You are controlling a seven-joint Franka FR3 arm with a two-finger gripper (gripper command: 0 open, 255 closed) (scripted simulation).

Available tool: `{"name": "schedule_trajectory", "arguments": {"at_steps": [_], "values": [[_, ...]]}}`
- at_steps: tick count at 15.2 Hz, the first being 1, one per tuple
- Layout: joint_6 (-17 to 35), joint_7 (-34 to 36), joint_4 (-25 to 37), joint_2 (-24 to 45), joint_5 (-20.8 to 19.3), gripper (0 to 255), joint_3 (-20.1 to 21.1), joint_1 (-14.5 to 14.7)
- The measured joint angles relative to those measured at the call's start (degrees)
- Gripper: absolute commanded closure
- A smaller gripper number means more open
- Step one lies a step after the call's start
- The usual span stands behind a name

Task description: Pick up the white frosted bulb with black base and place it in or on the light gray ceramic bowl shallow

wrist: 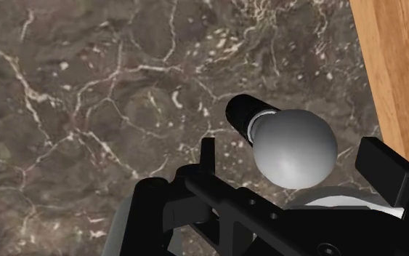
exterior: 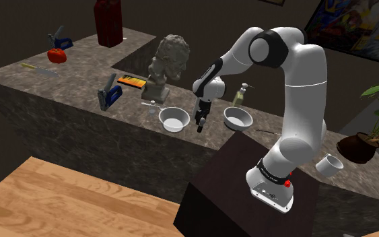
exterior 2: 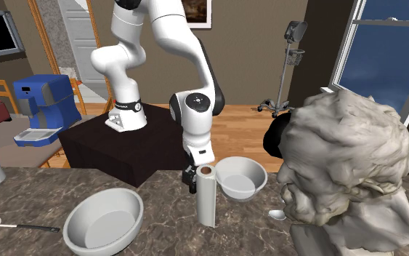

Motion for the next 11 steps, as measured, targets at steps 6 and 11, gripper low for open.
{"name": "schedule_trajectory", "arguments": {"at_steps": [6, 11], "values": [[0.00, 0.00, 0.00, -0.01, 0.00, 255, 0.00, 0.00], [-0.01, 0.00, 0.01, -0.01, 0.00, 255, 0.01, 0.01]]}}
